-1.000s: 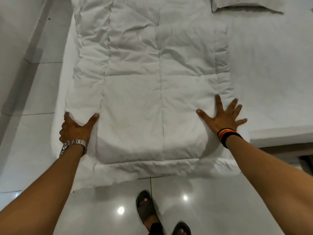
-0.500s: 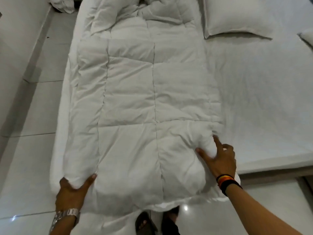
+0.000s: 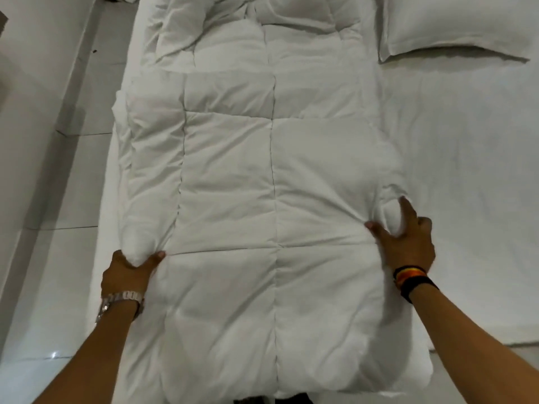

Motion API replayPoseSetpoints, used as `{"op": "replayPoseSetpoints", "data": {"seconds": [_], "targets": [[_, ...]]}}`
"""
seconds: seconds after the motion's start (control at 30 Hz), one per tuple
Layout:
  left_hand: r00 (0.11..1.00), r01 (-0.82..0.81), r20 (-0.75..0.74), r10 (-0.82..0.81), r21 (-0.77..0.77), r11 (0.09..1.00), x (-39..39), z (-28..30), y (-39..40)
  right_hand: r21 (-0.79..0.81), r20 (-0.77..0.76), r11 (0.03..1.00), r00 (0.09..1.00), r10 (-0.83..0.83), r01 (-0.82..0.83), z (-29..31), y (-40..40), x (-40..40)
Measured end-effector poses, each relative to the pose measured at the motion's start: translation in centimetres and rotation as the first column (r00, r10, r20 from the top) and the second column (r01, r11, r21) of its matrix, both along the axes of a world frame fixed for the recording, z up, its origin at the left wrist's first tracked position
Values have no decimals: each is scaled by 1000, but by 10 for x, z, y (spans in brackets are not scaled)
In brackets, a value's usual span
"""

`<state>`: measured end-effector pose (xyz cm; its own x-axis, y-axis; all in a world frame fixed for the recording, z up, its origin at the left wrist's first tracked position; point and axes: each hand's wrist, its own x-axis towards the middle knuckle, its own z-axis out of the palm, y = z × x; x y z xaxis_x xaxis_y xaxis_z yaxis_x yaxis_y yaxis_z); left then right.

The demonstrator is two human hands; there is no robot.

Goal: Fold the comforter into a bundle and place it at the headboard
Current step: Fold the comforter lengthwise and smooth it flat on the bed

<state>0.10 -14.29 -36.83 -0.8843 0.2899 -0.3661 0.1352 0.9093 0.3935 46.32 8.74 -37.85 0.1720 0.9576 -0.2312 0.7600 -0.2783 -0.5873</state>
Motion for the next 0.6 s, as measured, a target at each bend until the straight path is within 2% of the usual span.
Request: {"op": "replayPoseSetpoints", "data": {"seconds": [0.07, 0.17, 0.23, 0.3, 0.33, 0.4, 0.5, 0.53, 0.6], "targets": [[990, 63, -125, -61, 13, 998, 11, -7, -13, -76, -15, 995, 998, 62, -63, -11, -20, 11], [892, 293, -342, -296, -61, 954, 44, -29, -32, -136, -57, 989, 997, 52, -60, -17, -71, 30], [795, 494, -349, -497, -103, 863, 88, -41, -44, -182, -20, 983, 999, -36, 31, -17, -124, 49], [673, 683, -304, -675, -97, 724, 140, -55, -61, -210, 47, 973, 995, -85, 93, -16, -176, 61], [638, 731, -269, -722, -85, 677, 163, -62, -69, -219, 38, 969, 994, -105, 111, -15, -194, 61], [631, 751, -233, -740, -55, 658, 193, -72, -74, -242, -22, 954, 982, -187, 176, -13, -213, 60], [571, 802, -284, -770, -6, 597, 214, -75, -70, -158, -16, 954, 966, -260, 254, -19, -223, 77], [511, 845, -298, -807, 1, 535, 218, -73, -67, -152, 11, 954, 966, -259, 258, -22, -226, 86], [332, 934, -306, -892, -26, 356, 224, -69, -70, -173, 32, 944, 959, -281, 283, -28, -250, 104]]}}
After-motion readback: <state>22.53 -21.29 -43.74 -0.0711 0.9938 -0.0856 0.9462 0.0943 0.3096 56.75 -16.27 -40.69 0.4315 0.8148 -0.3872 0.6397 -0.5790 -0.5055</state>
